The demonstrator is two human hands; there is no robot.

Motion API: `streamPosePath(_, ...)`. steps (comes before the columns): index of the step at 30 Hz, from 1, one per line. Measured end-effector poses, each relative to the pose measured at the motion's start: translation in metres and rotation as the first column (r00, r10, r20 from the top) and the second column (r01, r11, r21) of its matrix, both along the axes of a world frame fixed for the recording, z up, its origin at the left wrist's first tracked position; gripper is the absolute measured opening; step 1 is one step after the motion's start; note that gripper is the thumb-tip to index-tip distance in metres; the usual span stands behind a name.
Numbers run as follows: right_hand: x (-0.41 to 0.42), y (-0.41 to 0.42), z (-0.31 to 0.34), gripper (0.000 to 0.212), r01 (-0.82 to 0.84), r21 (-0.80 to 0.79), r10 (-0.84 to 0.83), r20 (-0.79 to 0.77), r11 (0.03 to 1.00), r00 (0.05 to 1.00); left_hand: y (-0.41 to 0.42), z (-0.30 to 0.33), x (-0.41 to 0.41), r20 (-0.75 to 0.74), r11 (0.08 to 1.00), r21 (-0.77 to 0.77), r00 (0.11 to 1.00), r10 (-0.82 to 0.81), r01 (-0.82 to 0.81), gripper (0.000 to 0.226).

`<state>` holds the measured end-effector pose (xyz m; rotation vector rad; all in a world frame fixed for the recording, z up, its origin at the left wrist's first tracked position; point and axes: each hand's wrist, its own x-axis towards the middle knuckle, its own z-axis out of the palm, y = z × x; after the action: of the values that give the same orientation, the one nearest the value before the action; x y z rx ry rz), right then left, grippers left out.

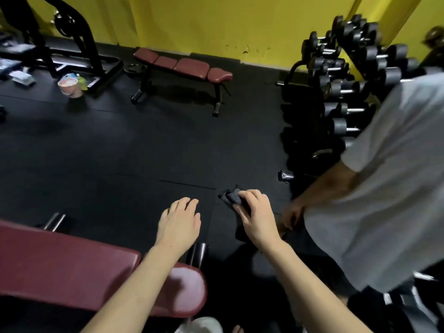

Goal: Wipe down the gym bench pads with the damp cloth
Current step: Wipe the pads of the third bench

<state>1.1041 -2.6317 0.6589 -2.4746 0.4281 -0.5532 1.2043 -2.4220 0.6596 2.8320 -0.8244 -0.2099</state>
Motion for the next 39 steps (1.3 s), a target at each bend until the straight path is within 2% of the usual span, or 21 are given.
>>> streamPosePath(11,0.077,-0.078,-0.003,0.022,-0.1,0.013,0.1,-0.007,0.995,0.995,-0.057,-0.013,0.044,-0.008,0.991,-0.015,0.991,0.13,-0.13,0.049)
streamPosePath(16,0.15,-0.121,-0.016,0.022,-0.122,0.063,0.123,-0.005,0.99,0.992,-0.099,-0.019,0.093,-0.003,0.986,-0.011,0.986,0.168,-0.168,0.049)
streamPosePath(21,0.259,-0.163,-0.013,0.022,-0.204,0.091,0.205,-0.005,0.975,0.979,-0.142,-0.028,0.18,-0.03,0.97,0.007,0.97,0.242,-0.242,0.048)
streamPosePath(25,0.353,-0.215,-0.013,0.023,-0.223,0.086,0.224,0.001,0.971,0.975,-0.196,-0.027,0.284,-0.051,0.961,-0.003,0.959,0.277,-0.278,0.048)
streamPosePath(28,0.413,-0.256,-0.005,0.024,-0.246,0.047,0.246,0.016,0.968,0.969,-0.236,-0.017,0.354,-0.013,0.958,0.012,0.958,0.287,-0.287,0.049)
streamPosePath(32,0.491,-0.299,0.004,0.025,-0.196,0.091,0.196,0.009,0.976,0.981,-0.273,0.006,0.429,0.024,0.96,-0.001,0.959,0.281,-0.281,0.049)
streamPosePath(39,0.638,-0.342,0.011,0.029,-0.228,0.128,0.225,0.033,0.965,0.974,-0.322,0.029,0.567,0.049,0.944,-0.06,0.944,0.327,-0.324,0.052)
